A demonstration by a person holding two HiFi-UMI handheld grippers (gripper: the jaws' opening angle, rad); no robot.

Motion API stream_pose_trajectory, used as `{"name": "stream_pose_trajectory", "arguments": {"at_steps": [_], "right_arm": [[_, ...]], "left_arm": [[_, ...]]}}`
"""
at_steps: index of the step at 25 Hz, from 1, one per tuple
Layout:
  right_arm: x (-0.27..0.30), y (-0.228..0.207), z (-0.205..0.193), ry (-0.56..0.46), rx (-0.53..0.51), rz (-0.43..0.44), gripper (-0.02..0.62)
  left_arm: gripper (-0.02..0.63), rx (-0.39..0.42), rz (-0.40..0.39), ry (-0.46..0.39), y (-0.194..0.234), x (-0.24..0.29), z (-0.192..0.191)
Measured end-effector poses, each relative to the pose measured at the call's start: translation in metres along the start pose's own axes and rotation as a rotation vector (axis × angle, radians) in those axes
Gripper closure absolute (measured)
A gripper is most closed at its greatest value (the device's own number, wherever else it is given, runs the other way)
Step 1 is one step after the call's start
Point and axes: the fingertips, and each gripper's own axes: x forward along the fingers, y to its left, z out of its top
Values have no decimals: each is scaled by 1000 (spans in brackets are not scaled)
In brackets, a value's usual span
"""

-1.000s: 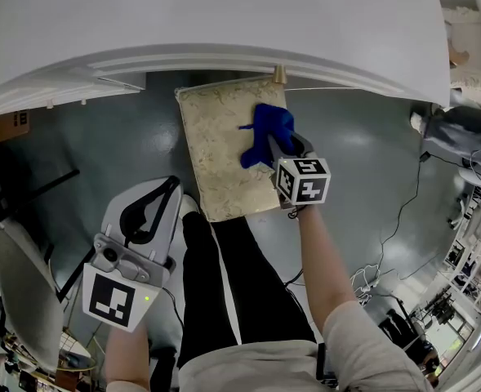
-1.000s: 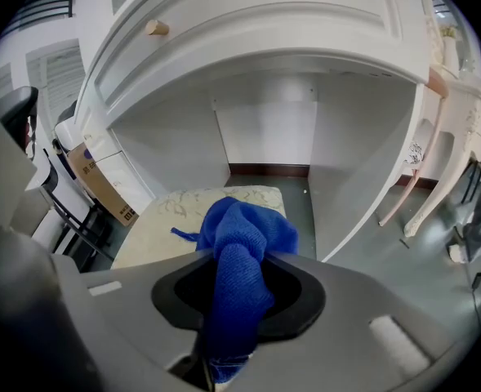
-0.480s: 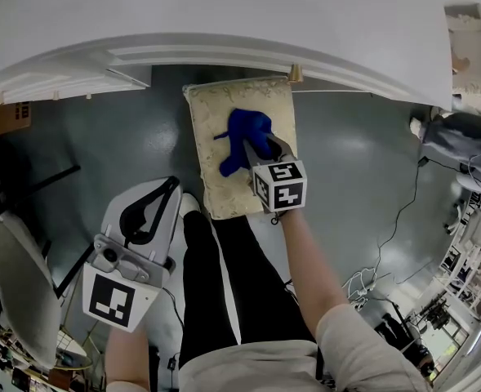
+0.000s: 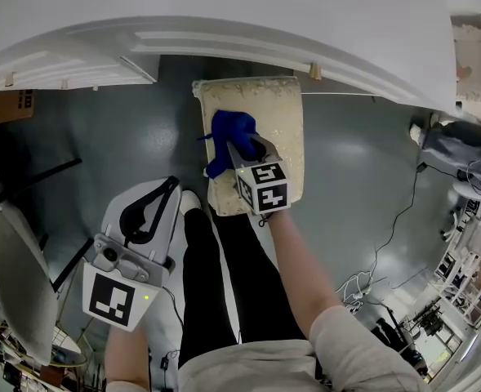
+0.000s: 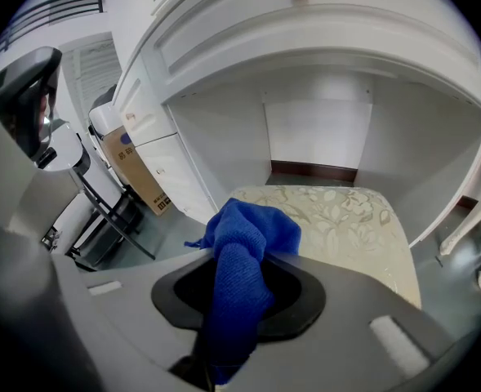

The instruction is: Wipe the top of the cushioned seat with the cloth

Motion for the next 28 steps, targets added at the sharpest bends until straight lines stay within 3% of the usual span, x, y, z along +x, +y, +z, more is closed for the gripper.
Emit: {"name": "stream_pose_trajectory", "arguments": {"at_steps": [11, 17, 28], "right_arm": [[8, 27, 3, 11, -33, 16, 491], [6, 27, 2, -8, -19, 9, 492], [-17, 36, -36, 3, 15, 21, 492]], "left_arm": [[606, -23, -7, 10, -6, -4, -10], [606, -76, -34, 52, -16, 7, -22], [606, -101, -79, 96, -35, 12, -32]]}}
